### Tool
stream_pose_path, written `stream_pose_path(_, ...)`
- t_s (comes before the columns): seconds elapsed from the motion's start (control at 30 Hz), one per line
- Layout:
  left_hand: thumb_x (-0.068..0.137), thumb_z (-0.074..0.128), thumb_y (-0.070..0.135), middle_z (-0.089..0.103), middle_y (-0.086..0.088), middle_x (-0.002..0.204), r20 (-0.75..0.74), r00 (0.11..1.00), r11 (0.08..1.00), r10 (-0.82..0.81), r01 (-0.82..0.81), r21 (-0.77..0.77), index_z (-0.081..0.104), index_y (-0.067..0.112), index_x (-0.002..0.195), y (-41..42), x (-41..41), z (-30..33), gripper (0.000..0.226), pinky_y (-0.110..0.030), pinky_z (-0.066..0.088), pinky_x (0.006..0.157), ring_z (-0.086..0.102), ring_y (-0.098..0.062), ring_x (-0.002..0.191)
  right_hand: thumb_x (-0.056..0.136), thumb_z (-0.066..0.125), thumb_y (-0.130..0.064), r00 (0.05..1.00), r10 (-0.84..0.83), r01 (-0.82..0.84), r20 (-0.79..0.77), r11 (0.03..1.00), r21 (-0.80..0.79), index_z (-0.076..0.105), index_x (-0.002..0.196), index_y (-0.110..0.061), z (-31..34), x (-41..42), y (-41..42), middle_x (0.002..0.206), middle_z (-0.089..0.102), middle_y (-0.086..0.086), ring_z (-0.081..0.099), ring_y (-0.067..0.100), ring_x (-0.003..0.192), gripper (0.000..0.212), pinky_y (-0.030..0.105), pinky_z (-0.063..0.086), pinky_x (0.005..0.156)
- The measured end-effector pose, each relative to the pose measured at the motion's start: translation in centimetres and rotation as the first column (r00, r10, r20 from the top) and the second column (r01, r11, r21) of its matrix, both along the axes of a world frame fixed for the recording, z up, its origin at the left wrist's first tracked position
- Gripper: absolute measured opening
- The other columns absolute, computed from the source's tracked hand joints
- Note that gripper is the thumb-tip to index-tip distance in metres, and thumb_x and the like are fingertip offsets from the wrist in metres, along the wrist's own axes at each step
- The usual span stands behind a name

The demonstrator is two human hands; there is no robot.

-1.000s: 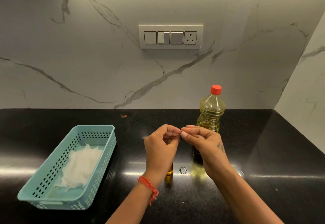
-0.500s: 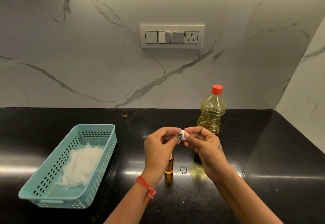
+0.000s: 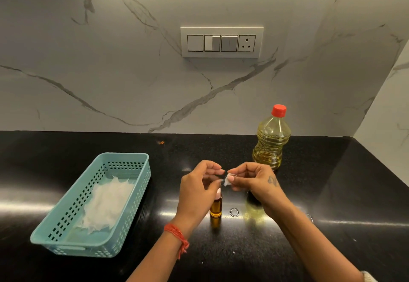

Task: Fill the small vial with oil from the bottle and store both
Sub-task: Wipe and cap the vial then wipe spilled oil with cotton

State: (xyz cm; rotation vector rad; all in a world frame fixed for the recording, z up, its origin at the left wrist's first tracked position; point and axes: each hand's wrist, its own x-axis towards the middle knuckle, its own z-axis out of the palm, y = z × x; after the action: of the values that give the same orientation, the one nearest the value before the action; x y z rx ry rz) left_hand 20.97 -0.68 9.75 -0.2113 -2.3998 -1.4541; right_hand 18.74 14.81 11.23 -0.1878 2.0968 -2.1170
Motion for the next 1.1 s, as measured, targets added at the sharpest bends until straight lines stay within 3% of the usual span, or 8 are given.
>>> stream_pose_path(0.13, 0.075, 0.072, 0.024, 0.055, 0.013, 0.106, 0.105, 0.99, 0.976, 0.096, -0.073, -0.206, 0.057, 0.028, 0.11, -1.0, -0.8, -3.5, 0.038, -0.017, 0.047, 0.075, 0.053, -0.004, 0.092, 0.073, 0.075, -0.007, 0.987, -0.06, 0.097, -0.148, 0.962, 0.256, 0.072, 0.074, -0.018, -2.3, -0.9, -1.3, 0.073, 0.072, 0.002, 0.066, 0.006, 0.067, 0.012, 0.015, 0.05, 0.059)
stream_pose_path(0.3, 0.08, 0.067, 0.036, 0.06, 0.008, 0.099, 0.166, 0.976, 0.967, 0.14, -0.098, -0.237, 0.065, 0.025, 0.101, -0.7, -1.2, -5.3, 0.024, -0.027, 0.051, 0.079, 0.055, -0.004, 0.09, 0.076, 0.072, -0.009, 0.948, -0.022, 0.163, -0.317, 0.889, 0.429, 0.073, 0.081, -0.019, -4.5, -1.4, -2.9, 0.079, 0.07, -0.009, 0.066, 0.002, 0.076, 0.011, 0.017, 0.052, 0.07)
stream_pose_path(0.53, 0.081, 0.067, 0.021, 0.06, 0.008, 0.09, 0.124, 0.986, 0.974, 0.11, -0.082, -0.212, 0.067, 0.018, 0.097, -0.8, -1.8, -6.1, 0.016, -0.012, 0.046, 0.075, 0.056, -0.005, 0.087, 0.078, 0.07, -0.011, 0.76, 0.219, 0.28, -0.612, 0.74, 0.612, 0.073, 0.091, -0.014, -6.1, -1.3, -3.5, 0.092, 0.07, 0.001, 0.061, 0.01, 0.087, 0.014, 0.016, 0.044, 0.079)
stream_pose_path(0.67, 0.081, 0.067, 0.02, 0.06, 0.01, 0.086, 0.098, 0.993, 0.982, 0.071, -0.052, -0.182, 0.069, 0.02, 0.095, -0.9, -1.8, -6.7, 0.015, -0.007, 0.043, 0.066, 0.057, -0.005, 0.083, 0.077, 0.071, -0.009, 0.774, 0.247, 0.197, -0.584, 0.782, 0.591, 0.072, 0.089, -0.016, -6.2, -2.0, -2.9, 0.09, 0.066, -0.003, 0.057, 0.003, 0.082, 0.014, 0.01, 0.044, 0.073)
stream_pose_path(0.8, 0.081, 0.067, 0.025, 0.063, 0.012, 0.092, 0.061, 0.998, 0.985, 0.032, -0.021, -0.17, 0.069, 0.024, 0.096, -1.0, -2.0, -7.4, 0.016, -0.018, 0.05, 0.072, 0.057, -0.005, 0.09, 0.076, 0.073, -0.01, 0.803, 0.284, 0.058, -0.524, 0.838, 0.543, 0.074, 0.083, -0.02, -6.3, -2.8, -1.8, 0.084, 0.069, -0.007, 0.062, 0.003, 0.083, 0.012, 0.019, 0.052, 0.073)
stream_pose_path(0.93, 0.083, 0.064, 0.03, 0.064, 0.013, 0.092, 0.041, 0.999, 0.98, 0.028, -0.019, -0.198, 0.068, 0.026, 0.096, -1.1, -2.1, -7.6, 0.015, -0.028, 0.052, 0.076, 0.056, -0.005, 0.09, 0.072, 0.076, -0.013, 0.884, 0.206, -0.029, -0.421, 0.921, 0.389, 0.076, 0.082, -0.015, -6.1, -3.0, -1.1, 0.081, 0.072, 0.0, 0.068, 0.01, 0.08, 0.01, 0.025, 0.056, 0.072)
stream_pose_path(1.0, 0.084, 0.063, 0.032, 0.064, 0.012, 0.092, 0.032, 0.999, 0.982, 0.021, -0.015, -0.189, 0.069, 0.026, 0.098, -1.1, -2.1, -7.5, 0.016, -0.026, 0.051, 0.076, 0.056, -0.005, 0.09, 0.072, 0.077, -0.01, 0.914, 0.162, -0.016, -0.372, 0.931, 0.364, 0.075, 0.08, -0.015, -6.0, -3.1, -1.5, 0.08, 0.071, -0.001, 0.068, 0.007, 0.077, 0.01, 0.02, 0.054, 0.069)
stream_pose_path(1.1, 0.086, 0.061, 0.032, 0.063, 0.012, 0.091, 0.038, 0.999, 0.985, 0.017, -0.01, -0.173, 0.068, 0.027, 0.103, -1.0, -2.1, -7.3, 0.019, -0.016, 0.049, 0.072, 0.057, -0.005, 0.089, 0.076, 0.073, -0.01, 0.928, 0.102, 0.099, -0.359, 0.86, 0.5, 0.074, 0.081, -0.019, -5.8, -3.1, -2.8, 0.079, 0.067, -0.008, 0.063, 0.001, 0.074, 0.011, 0.008, 0.047, 0.065)
